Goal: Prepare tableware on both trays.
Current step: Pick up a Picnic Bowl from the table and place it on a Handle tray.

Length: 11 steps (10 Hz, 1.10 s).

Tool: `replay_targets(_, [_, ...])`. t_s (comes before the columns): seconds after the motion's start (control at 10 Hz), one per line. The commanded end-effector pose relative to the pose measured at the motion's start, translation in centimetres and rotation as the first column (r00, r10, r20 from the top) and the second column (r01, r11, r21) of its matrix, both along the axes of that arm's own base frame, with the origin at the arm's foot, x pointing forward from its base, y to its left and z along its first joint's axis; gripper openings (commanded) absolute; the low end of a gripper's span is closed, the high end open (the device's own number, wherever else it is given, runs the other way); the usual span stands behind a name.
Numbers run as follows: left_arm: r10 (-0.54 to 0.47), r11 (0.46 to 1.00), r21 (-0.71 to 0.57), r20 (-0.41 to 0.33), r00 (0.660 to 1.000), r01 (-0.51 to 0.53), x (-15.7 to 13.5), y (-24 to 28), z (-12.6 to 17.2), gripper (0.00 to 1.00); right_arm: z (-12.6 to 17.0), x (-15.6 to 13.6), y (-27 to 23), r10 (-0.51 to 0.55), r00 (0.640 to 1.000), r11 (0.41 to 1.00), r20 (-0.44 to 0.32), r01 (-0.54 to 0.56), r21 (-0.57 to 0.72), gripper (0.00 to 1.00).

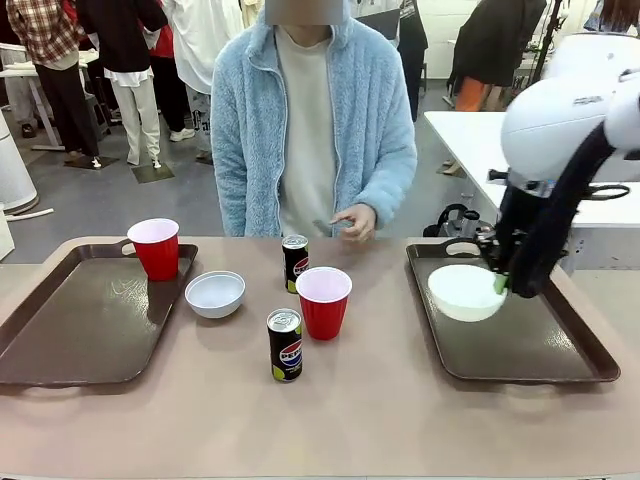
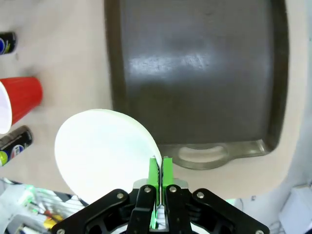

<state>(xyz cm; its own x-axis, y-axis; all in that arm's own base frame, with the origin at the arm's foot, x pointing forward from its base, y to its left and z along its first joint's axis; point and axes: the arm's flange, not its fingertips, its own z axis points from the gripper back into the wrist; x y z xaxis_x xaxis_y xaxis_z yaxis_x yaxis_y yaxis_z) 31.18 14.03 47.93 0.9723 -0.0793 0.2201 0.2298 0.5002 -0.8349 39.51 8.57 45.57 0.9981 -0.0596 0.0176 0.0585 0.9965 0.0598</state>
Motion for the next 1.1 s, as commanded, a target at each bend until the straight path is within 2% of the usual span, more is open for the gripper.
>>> replay_targets(0.0, [-0.004,1.000,-0.007,0.006,1.000,0.004,0.0,0.0,0.1,1.00,1.3,-1.0,-4.0,-0.002,0.999,0.999,0.034,0.001,0.054,0.00])
replay_targets(0.3, [-0.004,1.000,-0.007,0.006,1.000,0.004,0.0,0.0,0.1,1.00,1.7,-0.8,-6.8,-0.025,0.995,0.997,0.092,0.018,0.070,0.00])
replay_targets(0.5, [-0.004,1.000,-0.007,0.006,1.000,0.004,0.0,0.0,0.1,1.00,0.6,1.9,-7.2,-0.080,0.983,0.996,0.163,0.074,0.043,0.00])
replay_targets(0.8, [-0.004,1.000,-0.007,0.006,1.000,0.004,0.0,0.0,0.1,1.00,-2.7,6.5,-7.2,-0.120,0.986,0.993,0.115,0.118,0.020,0.00])
replay_targets(1.0, [-0.004,1.000,-0.007,0.006,1.000,0.004,0.0,0.0,0.1,1.00,-4.6,8.1,-7.4,-0.144,0.986,0.989,0.081,0.145,-0.001,0.00])
